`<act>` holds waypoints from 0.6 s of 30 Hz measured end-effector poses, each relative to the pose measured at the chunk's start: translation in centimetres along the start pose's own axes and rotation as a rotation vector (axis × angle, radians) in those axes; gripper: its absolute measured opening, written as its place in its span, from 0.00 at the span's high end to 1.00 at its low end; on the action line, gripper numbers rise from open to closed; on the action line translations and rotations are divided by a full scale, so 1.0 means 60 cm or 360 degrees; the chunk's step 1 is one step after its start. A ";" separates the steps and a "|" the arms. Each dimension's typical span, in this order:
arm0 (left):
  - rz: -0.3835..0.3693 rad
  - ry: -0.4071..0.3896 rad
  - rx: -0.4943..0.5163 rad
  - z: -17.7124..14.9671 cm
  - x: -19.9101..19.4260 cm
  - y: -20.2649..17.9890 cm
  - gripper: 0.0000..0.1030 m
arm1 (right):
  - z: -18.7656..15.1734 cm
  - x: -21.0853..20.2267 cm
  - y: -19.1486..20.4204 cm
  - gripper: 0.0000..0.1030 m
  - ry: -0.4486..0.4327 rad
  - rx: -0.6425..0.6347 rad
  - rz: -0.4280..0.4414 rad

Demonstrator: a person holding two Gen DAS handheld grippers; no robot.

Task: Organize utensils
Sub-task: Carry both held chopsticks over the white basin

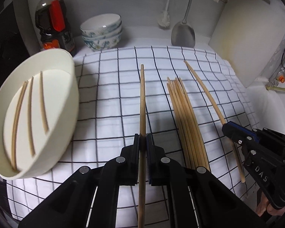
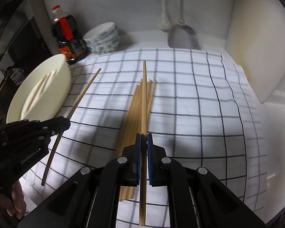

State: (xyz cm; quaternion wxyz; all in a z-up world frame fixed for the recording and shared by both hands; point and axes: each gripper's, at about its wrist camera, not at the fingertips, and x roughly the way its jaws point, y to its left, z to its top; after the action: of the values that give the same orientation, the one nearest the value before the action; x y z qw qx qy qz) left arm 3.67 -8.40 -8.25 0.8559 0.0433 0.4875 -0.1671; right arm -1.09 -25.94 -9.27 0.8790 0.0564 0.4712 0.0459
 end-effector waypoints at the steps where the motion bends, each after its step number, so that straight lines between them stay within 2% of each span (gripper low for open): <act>1: 0.0002 -0.0016 -0.0004 0.003 -0.010 0.006 0.93 | 0.006 -0.004 0.010 0.94 -0.0009 -0.0009 0.0014; 8: 0.0097 -0.0132 -0.0113 0.025 -0.076 0.090 0.93 | 0.051 -0.025 0.083 0.94 -0.0074 -0.0101 0.0102; 18: 0.0254 -0.0209 -0.0287 0.036 -0.121 0.230 0.93 | 0.116 -0.005 0.200 0.94 -0.0115 -0.0209 0.0232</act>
State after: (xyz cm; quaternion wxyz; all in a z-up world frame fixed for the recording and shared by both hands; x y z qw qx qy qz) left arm 6.56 5.84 -2.21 0.8970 -0.0063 0.4385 -0.0565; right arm 4.19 -14.47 -3.50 0.8916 0.0344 0.4297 0.1386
